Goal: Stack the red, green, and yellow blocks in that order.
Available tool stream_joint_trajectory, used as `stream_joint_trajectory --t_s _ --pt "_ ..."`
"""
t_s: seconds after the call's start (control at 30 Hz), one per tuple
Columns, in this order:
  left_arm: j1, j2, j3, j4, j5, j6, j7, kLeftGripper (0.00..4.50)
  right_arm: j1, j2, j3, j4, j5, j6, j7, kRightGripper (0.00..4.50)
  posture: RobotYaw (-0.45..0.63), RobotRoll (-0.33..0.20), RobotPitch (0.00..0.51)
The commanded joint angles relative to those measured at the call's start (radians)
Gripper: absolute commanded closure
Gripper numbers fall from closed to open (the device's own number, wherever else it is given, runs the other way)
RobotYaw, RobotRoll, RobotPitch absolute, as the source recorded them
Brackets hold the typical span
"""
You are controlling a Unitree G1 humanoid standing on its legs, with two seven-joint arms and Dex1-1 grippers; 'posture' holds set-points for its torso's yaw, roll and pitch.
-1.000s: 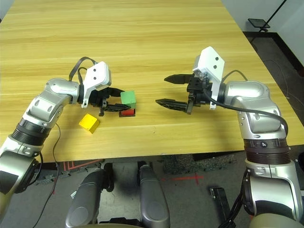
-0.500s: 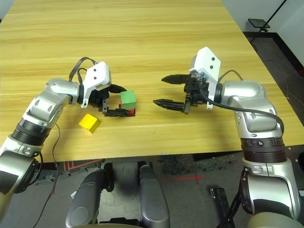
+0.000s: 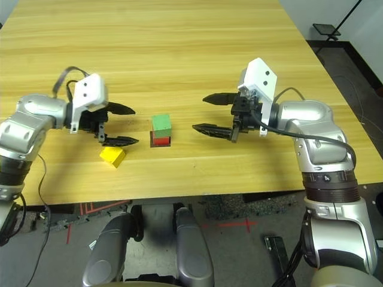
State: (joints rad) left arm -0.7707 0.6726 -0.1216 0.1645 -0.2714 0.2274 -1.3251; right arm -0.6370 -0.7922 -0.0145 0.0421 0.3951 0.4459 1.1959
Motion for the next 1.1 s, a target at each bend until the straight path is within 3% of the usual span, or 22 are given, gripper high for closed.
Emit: stream_joint_trajectory --t_s 0.03,0.2,0.37,0.6,0.93,1.1 --pt "0.027 0.009 0.023 0.059 -0.016 -0.082 -0.046 0.01 0.019 0.004 0.005 0.003 -0.003 -0.010 -0.001 0.00 0.19 0.069 0.291" --pt "0.064 0.041 0.055 0.003 -0.026 -0.012 0.018 0.01 0.029 0.004 -0.002 -0.007 0.000 -0.003 -0.008 0.00 0.18 0.072 0.296" --pt "0.110 0.041 0.122 -0.253 -0.102 0.278 0.204 0.01 0.045 -0.002 -0.010 -0.020 0.008 0.004 -0.014 0.00 0.18 0.075 0.298" --pt "0.177 0.044 0.187 -0.403 -0.154 0.538 0.399 0.01 0.051 0.010 -0.002 -0.009 0.004 -0.005 -0.022 0.00 0.20 0.088 0.300" --pt "0.389 -0.110 0.256 -0.827 -0.197 0.841 0.784 0.01 0.051 0.036 0.008 0.009 0.001 -0.012 -0.025 0.00 0.23 0.100 0.303" --pt "0.438 -0.028 0.235 -0.881 -0.163 0.879 0.826 0.01 0.033 0.057 0.021 0.039 -0.008 -0.026 -0.022 0.00 0.26 0.114 0.300"
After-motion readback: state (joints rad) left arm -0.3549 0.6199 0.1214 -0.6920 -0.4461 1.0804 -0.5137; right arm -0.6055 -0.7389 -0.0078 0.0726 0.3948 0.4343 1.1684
